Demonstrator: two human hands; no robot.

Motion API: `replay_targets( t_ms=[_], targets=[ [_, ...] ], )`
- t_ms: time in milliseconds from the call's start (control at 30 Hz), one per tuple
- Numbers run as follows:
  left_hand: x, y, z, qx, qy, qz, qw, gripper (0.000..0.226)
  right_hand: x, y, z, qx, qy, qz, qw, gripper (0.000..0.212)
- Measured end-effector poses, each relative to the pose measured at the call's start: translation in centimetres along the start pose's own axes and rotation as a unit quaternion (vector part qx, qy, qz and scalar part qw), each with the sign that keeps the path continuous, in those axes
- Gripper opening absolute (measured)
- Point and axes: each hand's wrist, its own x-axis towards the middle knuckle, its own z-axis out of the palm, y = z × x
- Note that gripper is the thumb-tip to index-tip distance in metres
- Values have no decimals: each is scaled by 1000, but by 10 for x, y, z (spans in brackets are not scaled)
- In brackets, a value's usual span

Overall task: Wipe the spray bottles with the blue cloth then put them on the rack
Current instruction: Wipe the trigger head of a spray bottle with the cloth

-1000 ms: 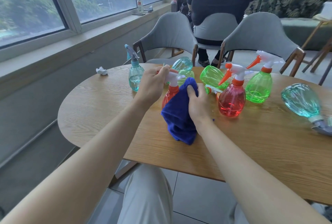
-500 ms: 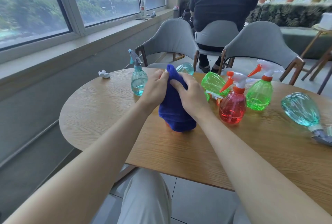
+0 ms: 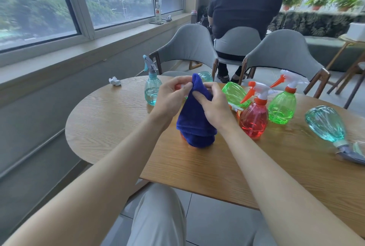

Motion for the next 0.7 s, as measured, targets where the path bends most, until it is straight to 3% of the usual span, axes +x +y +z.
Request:
replay_targets(
  t_ms=[400, 533, 600, 700],
  targets=[
    [0, 2, 0, 76, 59, 0, 995, 8, -11, -2, 4, -30, 48, -9, 998, 17],
    [3, -7, -3, 122, 117, -42, 985, 50, -19, -6, -2, 7, 58, 35, 998, 23],
    [4, -9, 0, 118, 151, -76, 979, 51, -28, -3, -2, 6, 30, 64, 997, 26],
    [1, -7, 9, 81, 138, -103, 982, 37, -40, 5, 2, -32, 27, 88, 995, 23]
  ],
)
